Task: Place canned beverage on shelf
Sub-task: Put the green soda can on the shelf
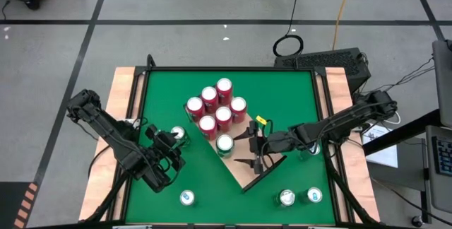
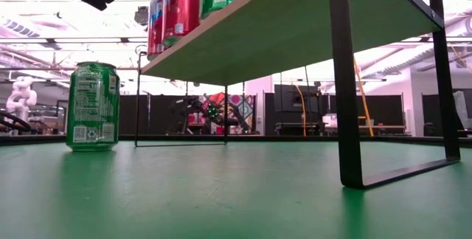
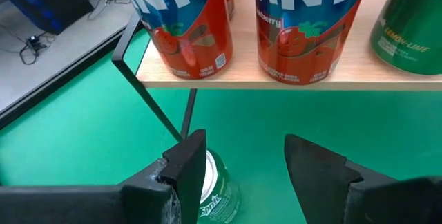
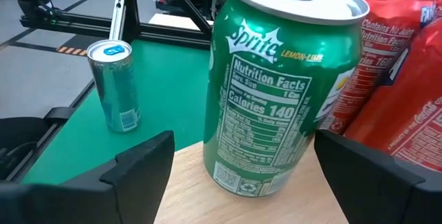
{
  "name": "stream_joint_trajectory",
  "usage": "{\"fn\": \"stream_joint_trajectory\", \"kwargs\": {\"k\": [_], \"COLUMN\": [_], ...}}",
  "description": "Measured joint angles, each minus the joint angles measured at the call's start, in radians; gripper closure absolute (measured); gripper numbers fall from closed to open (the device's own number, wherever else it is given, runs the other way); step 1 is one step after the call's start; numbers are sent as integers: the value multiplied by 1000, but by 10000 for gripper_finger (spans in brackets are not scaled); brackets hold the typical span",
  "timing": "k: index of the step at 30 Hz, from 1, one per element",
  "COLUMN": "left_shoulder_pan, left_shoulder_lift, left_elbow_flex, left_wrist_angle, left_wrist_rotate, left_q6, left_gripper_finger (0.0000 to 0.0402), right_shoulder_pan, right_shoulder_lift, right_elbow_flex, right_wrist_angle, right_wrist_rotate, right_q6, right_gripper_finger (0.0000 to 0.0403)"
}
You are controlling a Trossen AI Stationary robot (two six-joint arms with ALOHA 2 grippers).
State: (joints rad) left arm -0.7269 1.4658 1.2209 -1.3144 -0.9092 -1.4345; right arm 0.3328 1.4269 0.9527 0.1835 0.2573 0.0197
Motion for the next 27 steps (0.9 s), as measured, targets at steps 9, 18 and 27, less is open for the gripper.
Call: {"fn": "stream_joint_trajectory", "kwargs": {"k": [9,18,27], "left_shoulder_pan": [0,0,0], "left_shoulder_lift": [0,0,0], "left_elbow_flex": [0,0,0], "left_wrist_angle": [-2,-3,-3], "left_wrist_rotate": [-1,-1,-5], "left_q6": [2,2,2], "left_gripper_finger": [208,208,208], "right_shoulder_pan": [0,0,2], "right_shoulder_lift": [6,6,6], "right_elbow_flex": [0,0,0], "right_wrist_angle": [32,37,37], "right_wrist_rotate": [2,3,3], "right_q6": [20,39,50], "right_gripper_finger": [64,64,64]}}
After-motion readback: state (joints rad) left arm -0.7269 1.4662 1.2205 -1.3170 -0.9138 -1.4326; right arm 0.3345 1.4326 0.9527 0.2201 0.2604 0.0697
